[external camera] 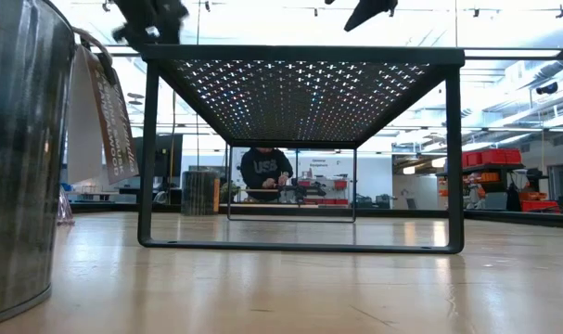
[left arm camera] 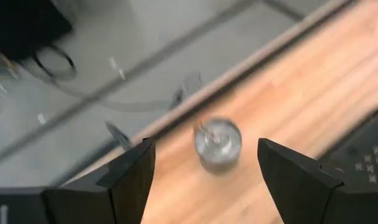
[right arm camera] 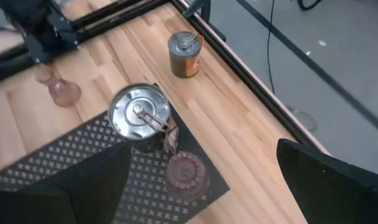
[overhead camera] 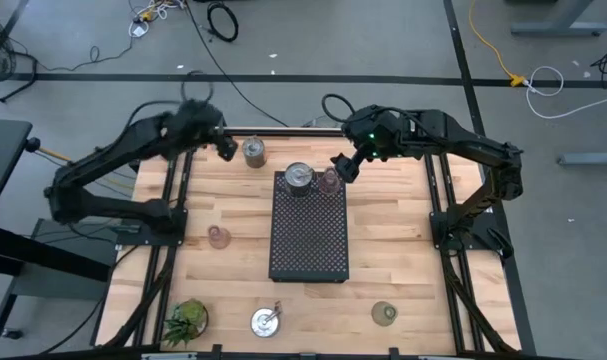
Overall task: Pick & Place candle stick holders
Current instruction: Put the top silver scented candle on the shelf aligned with the other scented candle
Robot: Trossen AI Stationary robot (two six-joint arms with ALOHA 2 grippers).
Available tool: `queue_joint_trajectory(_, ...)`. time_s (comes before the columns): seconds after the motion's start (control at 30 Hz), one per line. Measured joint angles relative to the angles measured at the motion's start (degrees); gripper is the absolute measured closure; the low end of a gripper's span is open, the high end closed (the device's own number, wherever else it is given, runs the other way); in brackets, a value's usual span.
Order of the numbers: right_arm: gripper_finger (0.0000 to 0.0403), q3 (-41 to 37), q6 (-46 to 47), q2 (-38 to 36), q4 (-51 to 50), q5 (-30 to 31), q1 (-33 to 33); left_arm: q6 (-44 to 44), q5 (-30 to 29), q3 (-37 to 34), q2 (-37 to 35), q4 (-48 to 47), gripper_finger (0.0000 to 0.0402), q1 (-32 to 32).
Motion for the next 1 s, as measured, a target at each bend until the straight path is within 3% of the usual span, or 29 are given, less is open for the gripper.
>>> queue_joint_trajectory(0.23, 0.0003, 0.0, -8.75, -2.46, -7.14, 0.02, 0.0, -0.24, 14.44, 1.86, 10.97, 1.45, 0.0115, 10.06)
queue_joint_trajectory(0.57, 0.0003, 0.0, -16.78, -9.1, -8.38, 3.03, 0.0, -9.44, 18.82, 1.95, 21.53, 4.25, 0.0115, 14.31)
queue_joint_trajectory(1.0, 0.0003, 0.0, -15.63, -12.05, -2.55, 3.01, 0.0, -5.01, 26.66, 1.9, 22.22, 13.23, 0.0115, 13.14)
